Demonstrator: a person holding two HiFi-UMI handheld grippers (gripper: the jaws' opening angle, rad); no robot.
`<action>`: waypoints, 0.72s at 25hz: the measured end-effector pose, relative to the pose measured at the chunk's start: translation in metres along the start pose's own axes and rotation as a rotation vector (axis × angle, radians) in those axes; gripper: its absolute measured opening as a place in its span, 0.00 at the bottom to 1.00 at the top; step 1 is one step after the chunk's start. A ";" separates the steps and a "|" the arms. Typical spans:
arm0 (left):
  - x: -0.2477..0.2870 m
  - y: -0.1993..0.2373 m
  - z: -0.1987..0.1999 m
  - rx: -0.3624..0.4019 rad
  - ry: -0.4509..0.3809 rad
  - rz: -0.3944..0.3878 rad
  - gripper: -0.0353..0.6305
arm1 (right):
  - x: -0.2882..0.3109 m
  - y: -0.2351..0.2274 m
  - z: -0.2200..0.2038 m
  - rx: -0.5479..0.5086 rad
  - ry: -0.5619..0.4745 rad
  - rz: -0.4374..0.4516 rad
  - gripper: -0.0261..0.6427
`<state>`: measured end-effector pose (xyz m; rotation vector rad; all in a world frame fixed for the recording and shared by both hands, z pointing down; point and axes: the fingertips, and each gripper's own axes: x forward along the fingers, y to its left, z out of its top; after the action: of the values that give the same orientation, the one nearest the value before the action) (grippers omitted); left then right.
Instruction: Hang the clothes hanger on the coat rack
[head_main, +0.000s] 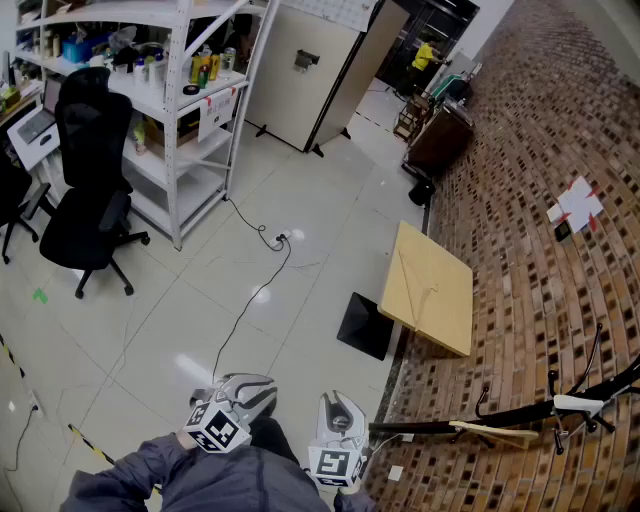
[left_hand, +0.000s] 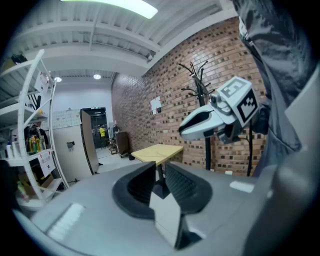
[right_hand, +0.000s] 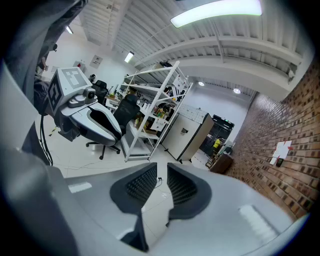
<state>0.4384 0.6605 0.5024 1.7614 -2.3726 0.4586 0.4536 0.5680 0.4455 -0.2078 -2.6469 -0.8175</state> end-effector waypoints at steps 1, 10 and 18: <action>0.007 0.006 0.000 -0.001 0.003 0.002 0.11 | 0.008 -0.005 -0.003 0.005 0.002 -0.001 0.14; 0.095 0.074 0.010 0.004 0.008 0.014 0.11 | 0.099 -0.082 -0.022 0.027 -0.021 0.001 0.14; 0.224 0.159 0.060 0.070 0.011 -0.027 0.11 | 0.183 -0.205 -0.035 0.032 -0.023 -0.063 0.14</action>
<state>0.2236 0.4793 0.4891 1.8129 -2.3491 0.5524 0.2451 0.3864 0.4364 -0.1268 -2.6984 -0.7966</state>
